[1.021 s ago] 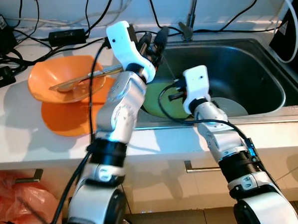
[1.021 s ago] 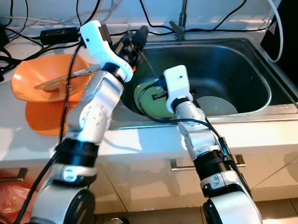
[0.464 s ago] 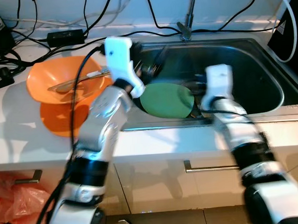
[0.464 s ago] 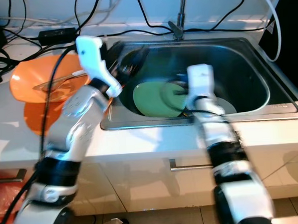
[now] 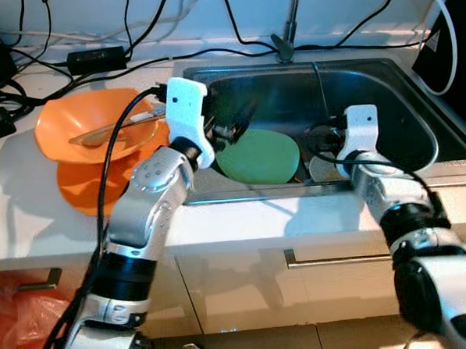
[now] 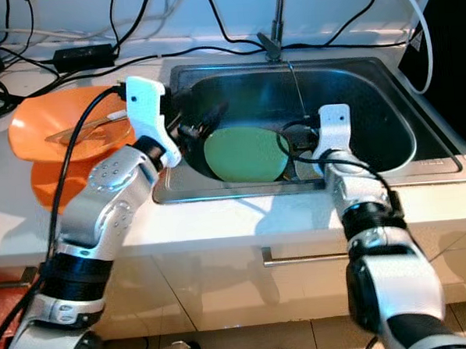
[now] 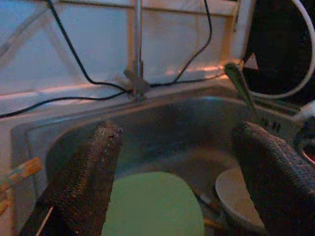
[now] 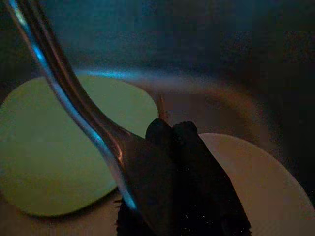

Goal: Kitchen organization

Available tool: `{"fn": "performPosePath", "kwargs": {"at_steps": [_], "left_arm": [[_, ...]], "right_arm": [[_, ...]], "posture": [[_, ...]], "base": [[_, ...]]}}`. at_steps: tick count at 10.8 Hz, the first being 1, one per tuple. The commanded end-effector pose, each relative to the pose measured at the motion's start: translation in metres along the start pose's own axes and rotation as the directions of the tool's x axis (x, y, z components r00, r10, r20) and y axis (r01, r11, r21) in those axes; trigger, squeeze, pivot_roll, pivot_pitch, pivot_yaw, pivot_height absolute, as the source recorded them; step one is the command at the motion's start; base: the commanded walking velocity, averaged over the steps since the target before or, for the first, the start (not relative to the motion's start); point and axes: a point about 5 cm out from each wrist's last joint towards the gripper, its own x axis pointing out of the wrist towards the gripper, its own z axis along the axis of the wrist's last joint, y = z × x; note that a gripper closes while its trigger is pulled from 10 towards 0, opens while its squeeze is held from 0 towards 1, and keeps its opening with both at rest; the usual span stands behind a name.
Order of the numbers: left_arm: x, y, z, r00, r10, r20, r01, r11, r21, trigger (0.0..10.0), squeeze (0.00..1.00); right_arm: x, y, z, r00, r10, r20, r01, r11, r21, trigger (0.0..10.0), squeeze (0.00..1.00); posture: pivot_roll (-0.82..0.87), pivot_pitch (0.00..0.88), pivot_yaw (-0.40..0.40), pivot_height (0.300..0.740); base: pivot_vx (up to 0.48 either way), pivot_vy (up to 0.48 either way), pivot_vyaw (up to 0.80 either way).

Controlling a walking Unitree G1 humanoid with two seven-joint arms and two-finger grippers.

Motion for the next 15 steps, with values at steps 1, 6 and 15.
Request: {"fn": "performPosePath", "kwargs": {"at_steps": [1, 6, 15], "left_arm": [[-0.002, -0.005, -0.001, 0.999, -0.039, -0.023, 0.040, 0.999, 0.025, 10.0, 0.00], [-0.010, -0.008, -0.019, 0.983, -0.108, -0.150, 0.116, 0.992, 0.046, 10.0, 0.00], [-0.010, 0.005, -0.017, 0.981, -0.084, -0.173, 0.098, 0.992, 0.074, 10.0, 0.00]], "right_arm": [[0.001, -0.002, 0.001, 1.000, 0.014, -0.024, -0.014, 1.000, -0.012, 10.0, 0.00], [0.004, 0.015, -0.006, 0.983, 0.151, -0.101, -0.160, 0.984, -0.079, 10.0, 0.00], [0.003, 0.018, -0.012, 0.956, 0.236, -0.172, -0.263, 0.952, -0.158, 10.0, 1.00]], "posture": [[0.15, 0.087, -0.007, 0.740], [0.16, 0.091, 0.008, 0.740], [0.15, 0.090, 0.015, 0.740]], "base": [[0.000, 0.000, 0.00], [0.000, 0.000, 0.00], [0.000, 0.000, 0.00]]}}
